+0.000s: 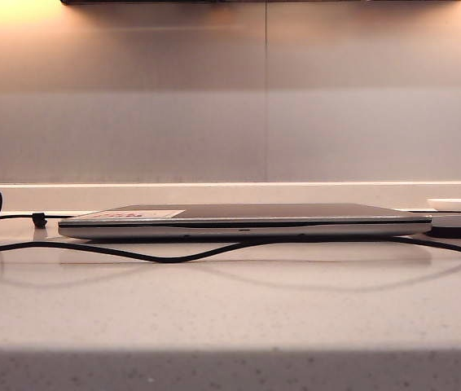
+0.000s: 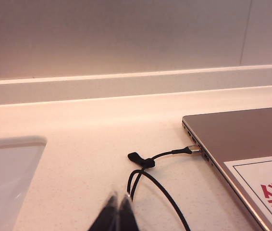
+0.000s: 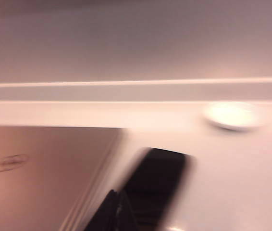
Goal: Pick up the charging cable and the phone, plug the charging cable into the charging port on the phone, and finally place them back on the table.
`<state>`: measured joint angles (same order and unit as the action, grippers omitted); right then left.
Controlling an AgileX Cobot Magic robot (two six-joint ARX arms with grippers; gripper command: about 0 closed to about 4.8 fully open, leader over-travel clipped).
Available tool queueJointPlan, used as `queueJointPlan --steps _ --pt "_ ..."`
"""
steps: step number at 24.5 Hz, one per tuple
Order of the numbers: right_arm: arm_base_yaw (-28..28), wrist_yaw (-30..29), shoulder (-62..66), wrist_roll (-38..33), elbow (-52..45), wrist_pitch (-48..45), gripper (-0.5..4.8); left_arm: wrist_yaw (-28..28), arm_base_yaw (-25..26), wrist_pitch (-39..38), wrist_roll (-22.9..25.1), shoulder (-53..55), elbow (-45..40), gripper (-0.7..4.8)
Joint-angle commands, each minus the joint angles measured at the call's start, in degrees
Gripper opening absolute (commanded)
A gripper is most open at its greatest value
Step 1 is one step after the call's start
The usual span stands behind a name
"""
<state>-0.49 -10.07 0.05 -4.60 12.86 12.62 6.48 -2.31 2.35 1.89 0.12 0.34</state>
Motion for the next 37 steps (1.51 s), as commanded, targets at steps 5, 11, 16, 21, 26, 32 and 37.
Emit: queueJointPlan --steps 5,11,16,21,26,32,37 --pt "-0.2 13.1 -0.1 0.2 -6.3 -7.5 -0.05 0.2 0.0 0.7 0.2 0.0 0.2 -0.06" --pt "0.4 12.4 -0.1 0.1 -10.2 -14.0 -0.05 0.2 0.0 0.7 0.3 0.0 0.2 -0.06" --pt "2.6 11.3 -0.1 0.2 -12.7 -19.9 -0.05 0.2 0.0 0.7 0.3 0.0 0.2 -0.06" --pt "4.5 11.2 -0.1 0.2 -12.8 -18.2 -0.05 0.2 0.0 0.7 0.3 0.0 0.2 -0.06" --pt "4.2 11.3 -0.1 0.2 -12.8 -17.4 -0.05 0.2 0.0 0.7 0.3 0.0 0.2 -0.06" --pt "4.0 11.4 -0.1 0.2 -12.8 -17.2 -0.05 0.2 0.0 0.7 0.3 0.0 0.2 -0.06" --pt "1.5 11.4 -0.1 0.2 -12.8 -17.2 -0.05 0.2 0.0 0.7 0.3 0.0 0.2 -0.06"
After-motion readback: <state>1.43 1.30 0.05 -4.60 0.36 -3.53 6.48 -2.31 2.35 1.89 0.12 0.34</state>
